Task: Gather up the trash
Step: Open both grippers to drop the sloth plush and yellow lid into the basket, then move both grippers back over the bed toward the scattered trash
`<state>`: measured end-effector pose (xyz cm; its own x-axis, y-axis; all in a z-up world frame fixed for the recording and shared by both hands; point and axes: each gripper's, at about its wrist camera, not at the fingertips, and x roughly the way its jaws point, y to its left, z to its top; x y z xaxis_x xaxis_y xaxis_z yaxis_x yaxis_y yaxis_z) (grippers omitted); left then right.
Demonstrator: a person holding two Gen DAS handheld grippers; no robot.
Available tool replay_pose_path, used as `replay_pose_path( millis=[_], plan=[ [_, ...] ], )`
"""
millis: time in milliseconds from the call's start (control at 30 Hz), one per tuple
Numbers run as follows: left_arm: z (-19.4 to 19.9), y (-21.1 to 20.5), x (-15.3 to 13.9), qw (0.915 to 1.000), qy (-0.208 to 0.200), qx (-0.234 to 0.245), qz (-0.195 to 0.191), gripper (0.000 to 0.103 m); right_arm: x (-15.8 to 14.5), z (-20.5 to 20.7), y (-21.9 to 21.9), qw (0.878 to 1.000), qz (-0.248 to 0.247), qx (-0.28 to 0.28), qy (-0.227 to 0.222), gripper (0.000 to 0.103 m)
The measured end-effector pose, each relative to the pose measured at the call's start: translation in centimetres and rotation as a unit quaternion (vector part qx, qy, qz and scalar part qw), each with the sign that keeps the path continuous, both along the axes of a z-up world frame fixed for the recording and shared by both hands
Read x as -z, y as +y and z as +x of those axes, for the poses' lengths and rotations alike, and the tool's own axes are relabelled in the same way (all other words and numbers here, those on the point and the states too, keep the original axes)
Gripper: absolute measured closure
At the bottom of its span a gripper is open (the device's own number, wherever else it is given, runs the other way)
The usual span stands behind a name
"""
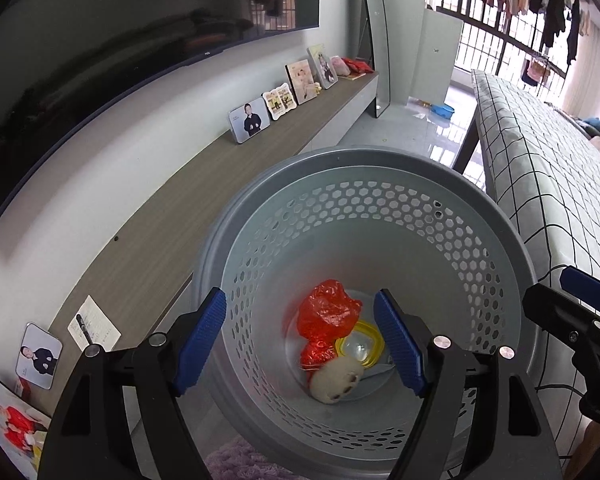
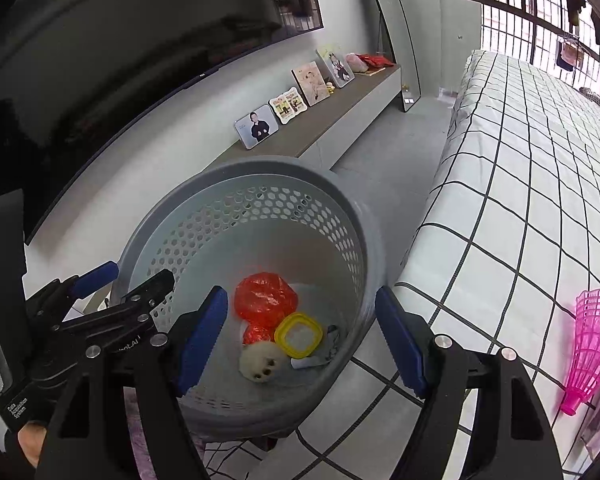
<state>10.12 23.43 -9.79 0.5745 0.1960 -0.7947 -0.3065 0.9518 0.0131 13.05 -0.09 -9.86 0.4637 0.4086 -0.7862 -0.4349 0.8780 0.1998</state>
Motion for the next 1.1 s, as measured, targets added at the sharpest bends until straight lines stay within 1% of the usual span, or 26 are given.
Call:
replay_pose_path(
  millis=[400, 433, 500, 600, 700, 767, 867, 967, 1100],
  plan=[
    [-0.3, 0.0, -0.3, 0.9999, -0.008, -0.004, 0.006, 0.028, 0.0, 0.0, -0.1, 1.000, 0.002, 0.001, 0.002, 0.030],
    [-0.4, 0.0, -0.3, 0.9999, -0.010, -0.004, 0.007, 0.028, -0.1, 0.0, -0.1, 1.000, 0.003, 0.001, 0.001, 0.030],
    [-0.5, 0.2, -0.5, 0.9999, -0.012, -0.006, 0.007, 0.023, -0.1, 0.1, -0.1, 1.000, 0.001, 0.001, 0.003, 0.030],
    [-0.7, 0.4, -0.7, 0.9998, -0.014, -0.011, 0.005, 0.023, -0.3, 0.3, -0.2, 1.000, 0.000, 0.001, 0.012, 0.030],
    [-1.0, 0.3, -1.1, 0.9997, -0.017, -0.010, 0.012, 0.023, -1.0, -0.1, -0.7, 1.000, -0.007, 0.007, 0.006, 0.030],
    [-1.5, 0.0, -1.8, 0.9995, -0.022, -0.011, 0.020, 0.023, -1.8, -0.5, -1.7, 1.000, -0.002, 0.013, 0.005, 0.030],
    [-2.3, -0.6, -2.6, 0.9995, -0.027, -0.007, 0.016, 0.023, -2.8, -1.4, -3.8, 1.000, 0.008, 0.025, 0.002, 0.030],
    [-3.0, -1.7, -3.5, 0.9994, -0.033, 0.003, 0.011, 0.023, -3.7, -3.0, -6.5, 0.999, 0.005, 0.046, -0.004, 0.030],
    [-3.9, -4.0, -5.4, 0.9983, -0.052, 0.025, 0.007, 0.022, -4.7, -5.9, -11.2, 0.996, -0.003, 0.084, -0.018, 0.030]
  ],
)
